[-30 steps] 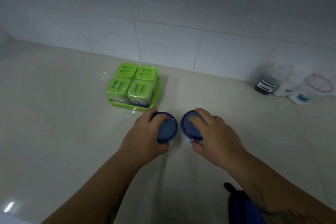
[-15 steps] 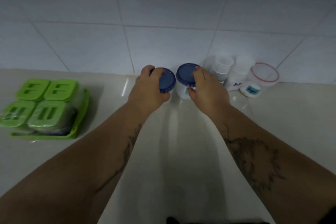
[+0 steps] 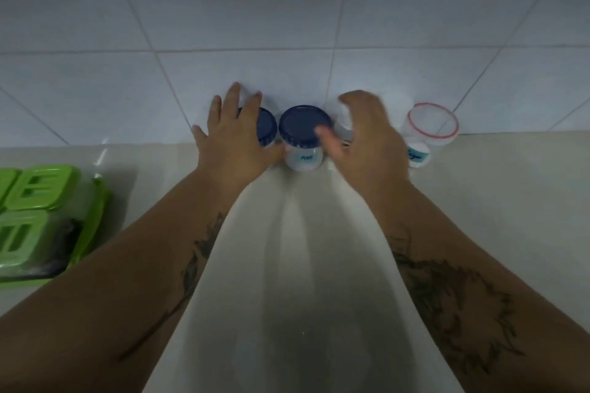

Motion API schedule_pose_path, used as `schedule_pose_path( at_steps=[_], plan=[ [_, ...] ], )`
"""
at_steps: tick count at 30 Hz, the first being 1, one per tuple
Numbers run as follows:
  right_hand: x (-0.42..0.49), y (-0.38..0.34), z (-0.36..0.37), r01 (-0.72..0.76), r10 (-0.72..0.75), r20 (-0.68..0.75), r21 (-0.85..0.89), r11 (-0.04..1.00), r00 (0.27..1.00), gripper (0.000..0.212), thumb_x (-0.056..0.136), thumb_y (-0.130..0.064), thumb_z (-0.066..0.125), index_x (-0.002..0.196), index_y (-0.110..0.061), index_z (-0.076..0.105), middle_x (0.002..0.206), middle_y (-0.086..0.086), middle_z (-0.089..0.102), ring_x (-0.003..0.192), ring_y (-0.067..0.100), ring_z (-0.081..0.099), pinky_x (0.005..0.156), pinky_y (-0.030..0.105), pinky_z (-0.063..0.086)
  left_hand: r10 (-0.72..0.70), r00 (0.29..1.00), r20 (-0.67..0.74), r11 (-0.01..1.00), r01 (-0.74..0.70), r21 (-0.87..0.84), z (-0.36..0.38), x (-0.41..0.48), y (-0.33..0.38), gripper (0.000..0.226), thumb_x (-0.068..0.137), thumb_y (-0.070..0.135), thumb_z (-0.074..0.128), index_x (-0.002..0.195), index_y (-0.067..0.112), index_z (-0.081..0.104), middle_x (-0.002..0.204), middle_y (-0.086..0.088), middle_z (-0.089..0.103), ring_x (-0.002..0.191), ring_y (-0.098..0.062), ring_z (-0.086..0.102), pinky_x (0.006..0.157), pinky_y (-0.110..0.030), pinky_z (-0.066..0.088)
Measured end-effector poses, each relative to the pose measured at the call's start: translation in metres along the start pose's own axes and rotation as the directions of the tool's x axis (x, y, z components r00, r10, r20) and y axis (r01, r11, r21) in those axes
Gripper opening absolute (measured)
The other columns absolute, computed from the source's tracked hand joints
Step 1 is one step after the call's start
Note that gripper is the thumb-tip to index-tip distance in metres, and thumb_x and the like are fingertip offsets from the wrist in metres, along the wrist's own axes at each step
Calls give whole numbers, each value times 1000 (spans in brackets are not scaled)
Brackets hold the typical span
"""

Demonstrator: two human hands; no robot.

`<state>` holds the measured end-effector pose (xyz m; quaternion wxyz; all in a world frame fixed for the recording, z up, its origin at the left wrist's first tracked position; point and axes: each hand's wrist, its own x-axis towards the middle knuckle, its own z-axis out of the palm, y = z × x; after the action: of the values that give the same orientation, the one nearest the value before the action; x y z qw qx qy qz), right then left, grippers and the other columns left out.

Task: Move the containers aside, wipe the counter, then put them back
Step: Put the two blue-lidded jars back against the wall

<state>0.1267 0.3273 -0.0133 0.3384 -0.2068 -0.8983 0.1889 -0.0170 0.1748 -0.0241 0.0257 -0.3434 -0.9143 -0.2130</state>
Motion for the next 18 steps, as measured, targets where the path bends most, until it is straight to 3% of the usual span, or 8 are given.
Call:
schedule_pose_path(
  at_steps=[3, 5, 7, 10, 12, 18],
  plan=[
    [9, 31, -36, -101, 92, -210, -35, 994, 973, 39, 89, -26, 57, 126, -13, 53, 128, 6, 53, 95, 17, 57, 71, 23, 40, 163, 980, -113, 987, -163, 11, -12, 2, 37, 76, 80, 62, 53, 146, 35, 27, 157, 4, 22, 143, -26, 18, 110, -64, 9],
    [18, 54, -48, -146, 131, -121, -122, 982, 984, 46, 87, -23, 57, 133, -19, 50, 133, 6, 50, 95, 23, 59, 74, 31, 46, 303, 946, -117, 952, -294, 87, -13, 10, 64, 65, 82, 54, 55, 141, 34, 37, 150, 5, 36, 136, -25, 31, 110, -61, 13],
    [27, 72, -50, -129, 150, 67, -249, 960, 986, 56, 86, -27, 58, 140, -27, 41, 140, 5, 44, 103, 29, 59, 82, 43, 49, 376, 926, -41, 919, -366, 147, -9, 26, 89, 59, 85, 47, 56, 140, 35, 39, 144, 6, 44, 129, -25, 40, 105, -52, 23],
    [36, 84, -46, -41, 156, 245, -418, 908, 957, 63, 87, -37, 59, 144, -34, 34, 148, 1, 36, 119, 30, 54, 93, 45, 39, 424, 891, 160, 885, -445, 137, 8, 48, 111, 64, 86, 41, 60, 144, 37, 33, 143, 3, 42, 122, -27, 48, 94, -42, 38],
    [35, 86, -40, 26, 123, 274, -484, 874, 954, 64, 87, -36, 60, 145, -31, 32, 151, 1, 34, 116, 30, 55, 93, 45, 36, 423, 878, 224, 890, -448, 78, 18, 55, 116, 66, 84, 35, 65, 144, 34, 36, 143, 1, 39, 117, -27, 51, 88, -38, 42],
    [29, 89, -31, 97, 45, 231, -569, 817, 972, 62, 90, -35, 59, 145, -22, 31, 147, 6, 37, 92, 34, 61, 86, 45, 35, 400, 910, 107, 914, -405, 32, 31, 58, 122, 64, 75, 33, 73, 133, 21, 48, 131, -7, 42, 99, -29, 57, 74, -35, 47]
  ],
)
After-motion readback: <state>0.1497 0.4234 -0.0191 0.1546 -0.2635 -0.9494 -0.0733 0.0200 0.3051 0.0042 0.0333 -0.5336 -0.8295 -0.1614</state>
